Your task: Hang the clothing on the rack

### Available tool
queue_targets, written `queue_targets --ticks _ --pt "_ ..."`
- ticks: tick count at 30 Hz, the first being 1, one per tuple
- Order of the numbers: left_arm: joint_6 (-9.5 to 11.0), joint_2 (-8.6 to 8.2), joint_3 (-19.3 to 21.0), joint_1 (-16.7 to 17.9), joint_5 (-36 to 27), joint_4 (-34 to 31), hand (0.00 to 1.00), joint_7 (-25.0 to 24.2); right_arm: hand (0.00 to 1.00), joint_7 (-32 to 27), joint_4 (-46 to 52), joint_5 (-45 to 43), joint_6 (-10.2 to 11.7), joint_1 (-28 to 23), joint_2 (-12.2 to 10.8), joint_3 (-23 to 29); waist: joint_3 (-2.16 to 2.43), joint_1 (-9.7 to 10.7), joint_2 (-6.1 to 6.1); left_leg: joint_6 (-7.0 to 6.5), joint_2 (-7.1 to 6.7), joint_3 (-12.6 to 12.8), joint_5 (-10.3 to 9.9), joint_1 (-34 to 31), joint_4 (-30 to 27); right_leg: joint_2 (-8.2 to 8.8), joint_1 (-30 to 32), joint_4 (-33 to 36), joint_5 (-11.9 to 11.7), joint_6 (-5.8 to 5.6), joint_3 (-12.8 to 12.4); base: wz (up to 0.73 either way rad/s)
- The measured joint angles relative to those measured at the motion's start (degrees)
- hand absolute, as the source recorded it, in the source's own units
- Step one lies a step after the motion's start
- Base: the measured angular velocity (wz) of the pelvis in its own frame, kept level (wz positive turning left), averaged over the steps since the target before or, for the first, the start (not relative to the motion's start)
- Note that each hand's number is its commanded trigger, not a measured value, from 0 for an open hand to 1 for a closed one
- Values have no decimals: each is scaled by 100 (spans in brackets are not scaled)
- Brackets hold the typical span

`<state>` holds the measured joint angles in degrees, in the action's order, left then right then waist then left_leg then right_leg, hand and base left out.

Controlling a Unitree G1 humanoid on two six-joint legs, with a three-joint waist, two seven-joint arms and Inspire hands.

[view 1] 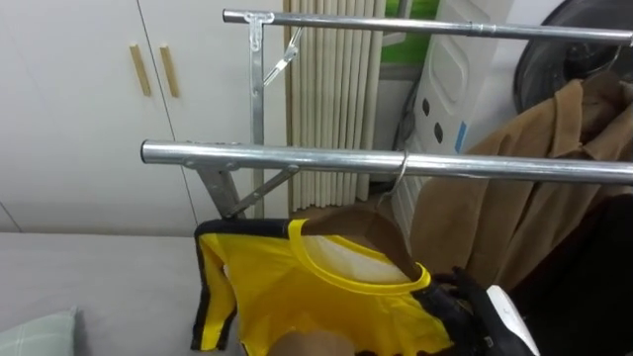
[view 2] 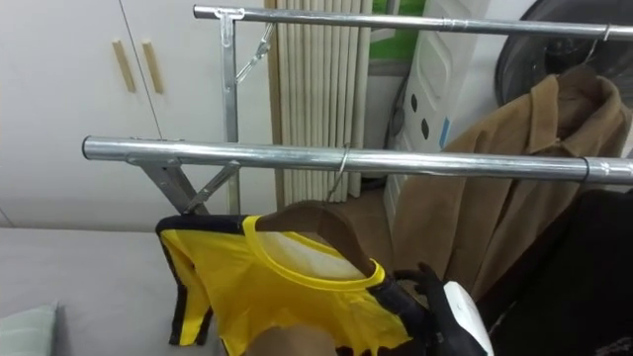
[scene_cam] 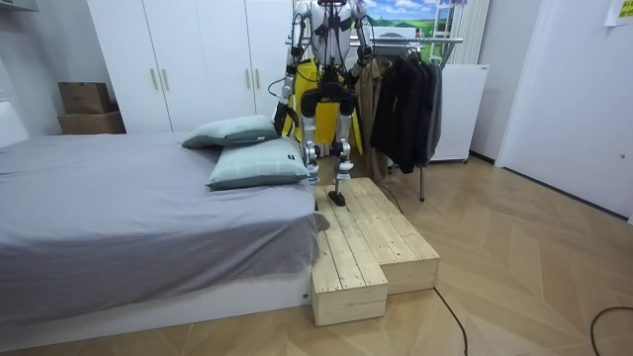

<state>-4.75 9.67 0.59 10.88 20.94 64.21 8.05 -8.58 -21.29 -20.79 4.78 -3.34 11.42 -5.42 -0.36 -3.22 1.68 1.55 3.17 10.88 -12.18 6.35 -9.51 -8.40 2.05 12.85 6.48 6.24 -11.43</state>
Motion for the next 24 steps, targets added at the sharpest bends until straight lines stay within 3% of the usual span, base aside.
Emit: queue_targets --ticks 15,20,24 --pt "-4 4 44 14 -12 3 0 -39 0 221 189 132 -4 0 -2 -4 0 0 71 3 8 47 0 -26 -2 -27 35 -12 18 3 -90 -1" --pt "-14 0 17 25 -11 50 0 -39 0 264 229 1264 -4 1 -18 -15 22 -17 113 3 11 105 0 -20 -9 -19 53 -13 -7 11 -87 -6" --pt "-25 -4 11 46 -42 67 0 -125 0 283 229 2602 -5 1 -25 6 -6 45 62 3 11 138 0 20 -12 -3 20 -20 -18 16 -61 -3"
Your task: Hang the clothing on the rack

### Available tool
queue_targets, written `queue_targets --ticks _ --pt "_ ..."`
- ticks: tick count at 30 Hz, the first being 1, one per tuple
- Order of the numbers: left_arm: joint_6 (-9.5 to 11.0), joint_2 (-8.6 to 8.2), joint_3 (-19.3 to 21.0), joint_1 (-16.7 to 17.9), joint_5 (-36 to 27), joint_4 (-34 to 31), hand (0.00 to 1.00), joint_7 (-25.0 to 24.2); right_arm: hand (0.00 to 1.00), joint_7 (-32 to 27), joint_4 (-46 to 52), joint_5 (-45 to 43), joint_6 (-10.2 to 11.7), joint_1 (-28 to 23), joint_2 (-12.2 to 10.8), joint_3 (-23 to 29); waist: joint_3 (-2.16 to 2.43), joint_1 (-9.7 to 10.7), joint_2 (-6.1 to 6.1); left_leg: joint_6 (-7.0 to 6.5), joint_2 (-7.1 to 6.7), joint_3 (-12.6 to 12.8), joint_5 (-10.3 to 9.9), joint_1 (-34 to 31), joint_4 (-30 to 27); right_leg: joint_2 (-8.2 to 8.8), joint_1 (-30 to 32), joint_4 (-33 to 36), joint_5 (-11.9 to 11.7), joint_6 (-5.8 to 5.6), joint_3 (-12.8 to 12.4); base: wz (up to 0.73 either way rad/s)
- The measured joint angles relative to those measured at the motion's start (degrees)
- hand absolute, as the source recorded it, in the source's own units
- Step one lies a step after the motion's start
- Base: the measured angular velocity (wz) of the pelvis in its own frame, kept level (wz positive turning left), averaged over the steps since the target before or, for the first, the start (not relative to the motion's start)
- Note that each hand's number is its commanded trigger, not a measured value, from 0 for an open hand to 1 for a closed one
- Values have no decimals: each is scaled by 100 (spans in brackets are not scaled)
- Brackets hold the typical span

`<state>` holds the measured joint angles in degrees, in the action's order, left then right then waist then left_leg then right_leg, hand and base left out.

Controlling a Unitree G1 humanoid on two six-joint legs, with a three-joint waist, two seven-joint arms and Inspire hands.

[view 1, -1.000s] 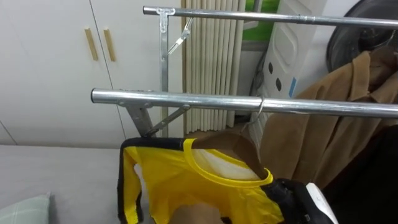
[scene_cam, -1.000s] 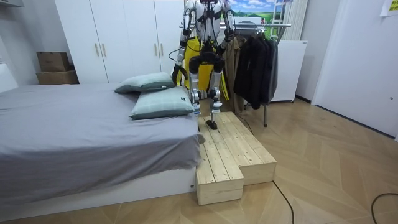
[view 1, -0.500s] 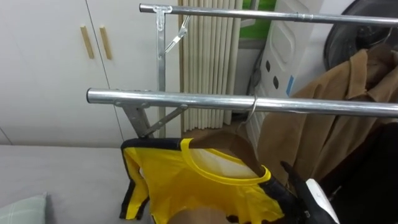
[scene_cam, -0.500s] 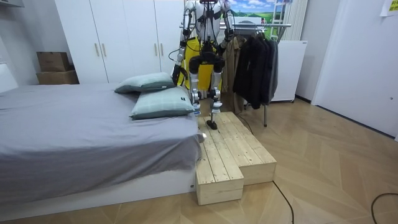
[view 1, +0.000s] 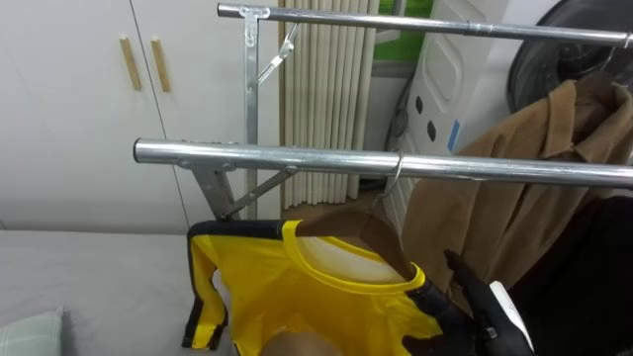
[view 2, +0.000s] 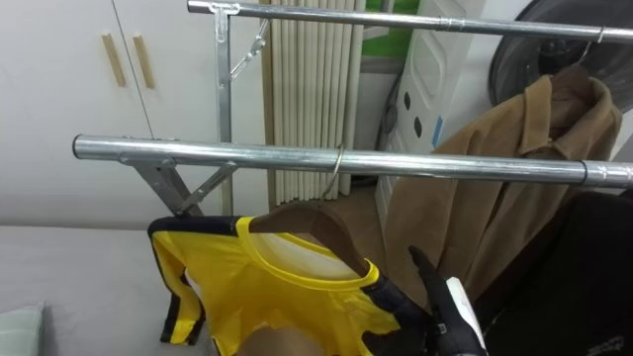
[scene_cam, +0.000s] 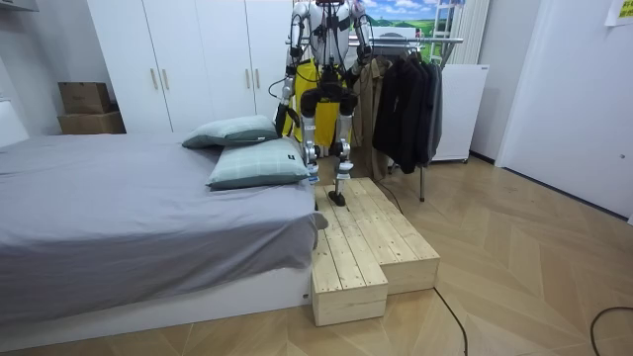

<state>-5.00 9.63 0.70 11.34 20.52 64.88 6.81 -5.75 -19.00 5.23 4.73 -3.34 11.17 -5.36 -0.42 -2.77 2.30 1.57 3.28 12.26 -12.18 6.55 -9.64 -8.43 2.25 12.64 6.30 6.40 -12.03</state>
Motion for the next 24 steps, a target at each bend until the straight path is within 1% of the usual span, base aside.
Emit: queue_targets --ticks 1,4,5,7,9,11,14,16,18,19,20,21,22,24 --pt "0 -7 4 1 0 0 0 -22 0 9 0 332 0 0 -7 21 -12 41 -24 0 -2 -14 0 -2 1 6 -3 -4 2 -2 18 6" --pt "0 -49 44 28 37 0 0 -27 0 12 -1 795 0 -25 -16 83 -25 138 -88 -1 -5 -54 0 1 0 8 -13 -8 6 -7 15 2" --pt "1 -59 73 30 38 -1 0 -27 0 15 -1 829 0 -42 -20 117 -24 146 -100 0 -5 -56 0 0 0 7 -12 -10 6 -7 8 0" --pt "25 -119 208 84 33 -2 0 -14 0 11 -48 936 0 -116 -43 300 -4 197 -132 0 -7 -64 0 3 -1 7 -19 -3 12 -10 9 0" --pt "37 -134 246 115 31 -2 0 -2 0 -59 -159 1052 3 -118 -42 422 -1 233 -131 0 -7 -51 0 7 -5 3 -21 1 17 -9 6 0" --pt "37 -133 249 135 31 -1 0 12 0 -163 -315 1076 22 -132 -25 507 3 262 -124 0 -4 -49 1 13 -5 -2 -22 2 19 -6 3 0" --pt "48 -133 257 164 31 -2 0 31 0 -238 -394 1101 22 -279 -20 677 4 292 -115 0 -4 -46 1 10 -5 -4 -17 8 42 -7 -11 0" --pt "68 -128 382 219 35 -2 0 31 0 -220 -657 1276 21 -305 -23 851 15 413 -87 0 -10 -113 0 6 -2 -12 -29 -4 58 -19 -41 8" --pt "72 -125 386 257 35 -3 0 31 0 -218 -846 1296 20 -371 -21 1029 26 476 -63 0 -11 -117 1 8 -4 -12 -32 4 57 -17 -38 3" --pt "71 -113 388 293 31 0 0 30 0 -216 -1070 1310 27 -384 -24 1122 33 523 -38 0 -10 -116 1 23 -6 -12 -50 1 56 -14 -33 0" --pt "71 -103 392 311 31 1 0 29 0 -224 -1211 1329 26 -391 -24 1157 28 543 -19 0 -9 -116 1 43 -6 -12 -71 0 55 -12 -31 0" --pt "71 -75 404 340 25 13 0 25 0 -237 -1469 1352 25 -433 -24 1182 11 559 19 0 -8 -112 0 95 -4 -12 -118 1 65 0 -32 0" --pt "70 -46 405 355 -2 37 0 12 0 -231 -1743 1377 22 -479 -25 1205 26 588 51 0 -8 -115 0 106 -8 -14 -137 0 92 3 -40 0" --pt "71 -31 405 359 -15 37 0 -18 0 -215 -2125 1377 17 -506 -25 1304 22 626 58 0 -8 -120 0 104 -7 -16 -143 -14 101 1 -55 0"
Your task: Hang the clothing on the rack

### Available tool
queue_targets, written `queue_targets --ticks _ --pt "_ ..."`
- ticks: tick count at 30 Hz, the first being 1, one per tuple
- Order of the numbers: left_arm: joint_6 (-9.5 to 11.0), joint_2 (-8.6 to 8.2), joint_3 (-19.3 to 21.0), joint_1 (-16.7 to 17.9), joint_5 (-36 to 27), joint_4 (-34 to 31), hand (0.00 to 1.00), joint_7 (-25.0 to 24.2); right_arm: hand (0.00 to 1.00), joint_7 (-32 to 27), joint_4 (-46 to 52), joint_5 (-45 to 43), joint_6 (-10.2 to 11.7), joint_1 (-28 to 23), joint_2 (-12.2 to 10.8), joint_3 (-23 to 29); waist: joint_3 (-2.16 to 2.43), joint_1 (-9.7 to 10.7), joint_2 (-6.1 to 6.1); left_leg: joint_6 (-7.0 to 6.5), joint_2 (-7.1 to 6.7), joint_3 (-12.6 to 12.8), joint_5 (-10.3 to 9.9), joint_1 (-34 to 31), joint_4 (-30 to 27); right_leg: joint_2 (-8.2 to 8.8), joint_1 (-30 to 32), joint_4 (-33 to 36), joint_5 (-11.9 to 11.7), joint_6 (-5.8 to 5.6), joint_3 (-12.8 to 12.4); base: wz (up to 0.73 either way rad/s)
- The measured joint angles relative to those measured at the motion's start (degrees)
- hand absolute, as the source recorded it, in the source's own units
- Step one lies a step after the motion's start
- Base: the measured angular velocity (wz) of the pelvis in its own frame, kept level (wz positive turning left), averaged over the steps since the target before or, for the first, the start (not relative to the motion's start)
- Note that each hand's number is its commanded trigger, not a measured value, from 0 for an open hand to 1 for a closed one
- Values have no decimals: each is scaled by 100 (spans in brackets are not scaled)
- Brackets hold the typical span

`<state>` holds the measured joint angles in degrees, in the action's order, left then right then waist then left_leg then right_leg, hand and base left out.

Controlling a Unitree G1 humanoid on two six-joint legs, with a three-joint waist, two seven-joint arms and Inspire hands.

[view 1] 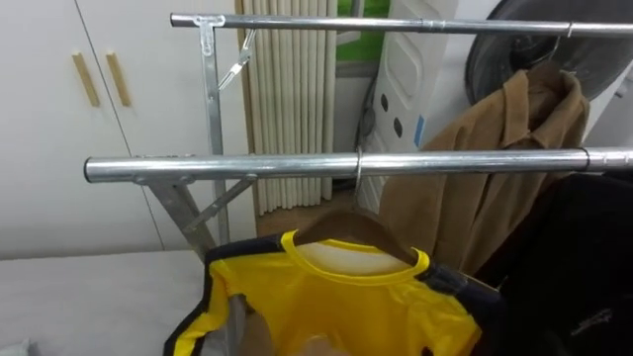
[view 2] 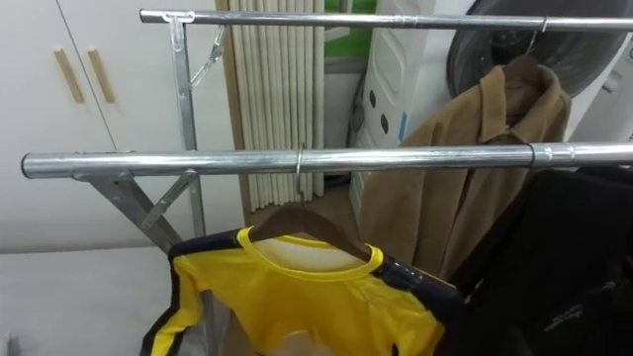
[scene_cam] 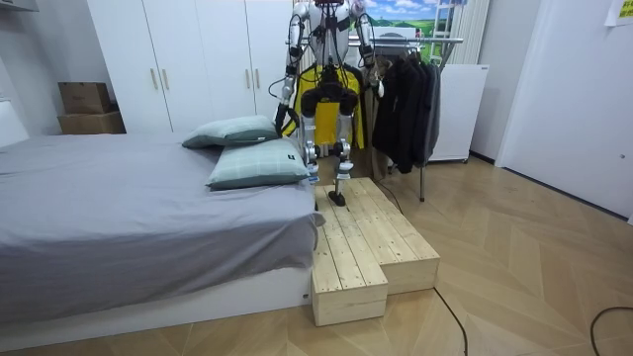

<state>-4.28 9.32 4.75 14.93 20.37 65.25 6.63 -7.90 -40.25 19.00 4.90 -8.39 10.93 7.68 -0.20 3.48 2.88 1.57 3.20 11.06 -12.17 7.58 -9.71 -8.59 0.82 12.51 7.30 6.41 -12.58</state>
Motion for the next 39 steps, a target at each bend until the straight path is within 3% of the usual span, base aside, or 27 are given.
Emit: queue_targets --ticks 6,14,20,23,30,39 --pt "-6 22 -4 36 4 -1 0 -94 0 186 -604 -27 14 -244 -1 50 -1 120 -26 0 -1 37 0 -1 2 -2 19 17 1 -2 2 -1" --pt "16 22 -24 36 0 3 0 -105 0 705 -1364 -143 2 -423 -61 11 -22 92 -73 0 10 104 0 12 2 -33 33 40 -11 -11 -79 -5" --pt "84 19 -37 -55 -17 167 0 -96 0 1038 -1804 -210 70 -454 -286 -298 -44 93 -154 25 45 141 -73 -26 21 -75 85 24 -22 -73 -112 -3" --pt "89 -1 -37 -59 -5 168 0 -96 0 1186 -2034 -349 70 -426 -307 -435 -21 64 -203 17 53 198 -91 -53 20 -47 131 19 -97 0 5 -6" --pt "58 -37 -41 -53 -7 182 0 -94 0 1318 -2619 -223 57 -380 -355 -397 -21 82 -279 22 54 122 -97 -49 20 -42 103 -5 -86 16 15 3" --pt "-177 -110 -45 -177 -81 221 0 -330 0 1630 -3158 107 -277 -209 -353 -187 -18 93 -314 20 45 -20 -95 -31 -11 -36 -1 -83 -49 8 8 5"
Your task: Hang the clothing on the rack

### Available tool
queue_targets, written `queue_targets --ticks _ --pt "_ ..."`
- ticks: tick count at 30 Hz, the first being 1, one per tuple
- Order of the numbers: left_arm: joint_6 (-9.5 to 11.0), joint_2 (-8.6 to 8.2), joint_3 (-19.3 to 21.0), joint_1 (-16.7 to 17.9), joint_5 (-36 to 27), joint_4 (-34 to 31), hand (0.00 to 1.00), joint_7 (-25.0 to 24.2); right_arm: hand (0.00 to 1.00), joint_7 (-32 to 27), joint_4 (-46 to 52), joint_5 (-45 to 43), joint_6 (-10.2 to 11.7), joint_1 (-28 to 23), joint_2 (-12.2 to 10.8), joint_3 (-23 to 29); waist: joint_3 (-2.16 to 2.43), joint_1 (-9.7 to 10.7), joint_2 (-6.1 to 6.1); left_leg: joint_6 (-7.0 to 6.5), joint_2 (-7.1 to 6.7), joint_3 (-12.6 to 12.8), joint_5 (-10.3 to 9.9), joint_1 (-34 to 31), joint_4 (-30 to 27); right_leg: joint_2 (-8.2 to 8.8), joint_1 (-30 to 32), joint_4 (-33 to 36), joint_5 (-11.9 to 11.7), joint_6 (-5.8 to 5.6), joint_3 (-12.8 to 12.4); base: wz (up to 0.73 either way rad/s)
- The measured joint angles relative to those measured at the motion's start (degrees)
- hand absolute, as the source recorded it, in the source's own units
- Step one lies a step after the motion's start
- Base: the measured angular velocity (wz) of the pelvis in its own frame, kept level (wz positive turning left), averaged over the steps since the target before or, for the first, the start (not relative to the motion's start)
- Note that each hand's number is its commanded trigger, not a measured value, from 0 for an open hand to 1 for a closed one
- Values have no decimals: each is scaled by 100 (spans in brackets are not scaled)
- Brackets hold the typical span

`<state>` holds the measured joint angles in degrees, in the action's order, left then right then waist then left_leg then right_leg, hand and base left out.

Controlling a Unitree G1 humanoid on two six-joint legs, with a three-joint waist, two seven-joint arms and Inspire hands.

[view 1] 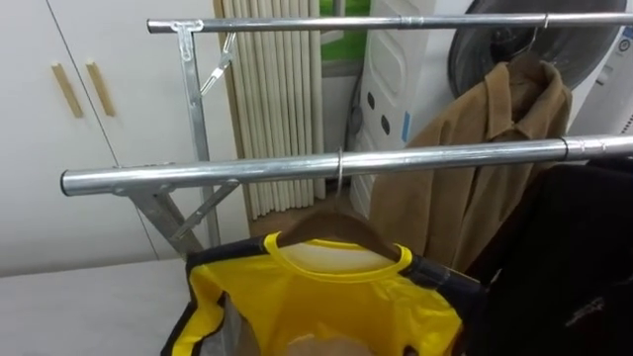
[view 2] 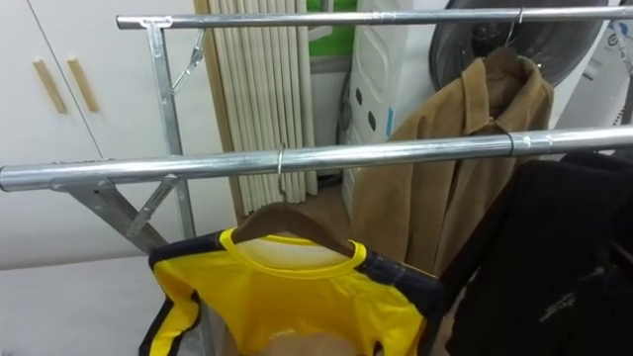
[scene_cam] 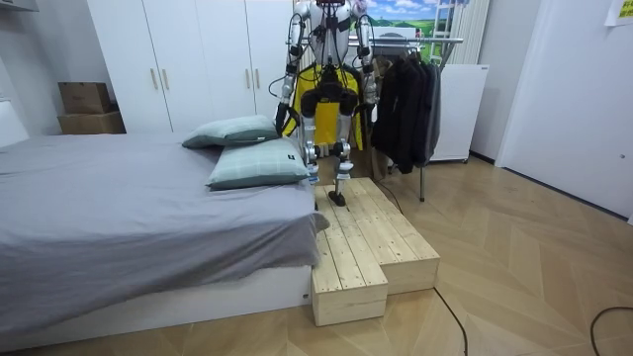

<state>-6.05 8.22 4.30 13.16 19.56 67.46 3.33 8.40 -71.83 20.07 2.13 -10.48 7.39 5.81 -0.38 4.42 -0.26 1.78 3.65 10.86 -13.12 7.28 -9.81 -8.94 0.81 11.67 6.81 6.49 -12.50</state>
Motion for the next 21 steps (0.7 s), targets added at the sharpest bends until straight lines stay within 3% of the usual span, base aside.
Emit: queue_targets --ticks 7,17,21 --pt "-276 -35 -284 -101 -437 -1 0 -470 0 53 6 195 -291 37 43 -32 14 -12 -11 0 -2 1 0 11 -9 2 -10 -3 4 2 -1 0" --pt "-366 0 -291 -158 -418 56 0 -916 0 57 18 153 -347 59 115 -54 2 -35 -54 0 -16 -72 0 5 -79 60 -52 2 40 24 169 4" --pt "-379 1 -412 -221 -430 57 0 -924 0 55 80 -410 -350 209 172 -104 17 -24 -53 -2 -24 -91 -2 -171 -249 89 75 133 107 30 265 8"
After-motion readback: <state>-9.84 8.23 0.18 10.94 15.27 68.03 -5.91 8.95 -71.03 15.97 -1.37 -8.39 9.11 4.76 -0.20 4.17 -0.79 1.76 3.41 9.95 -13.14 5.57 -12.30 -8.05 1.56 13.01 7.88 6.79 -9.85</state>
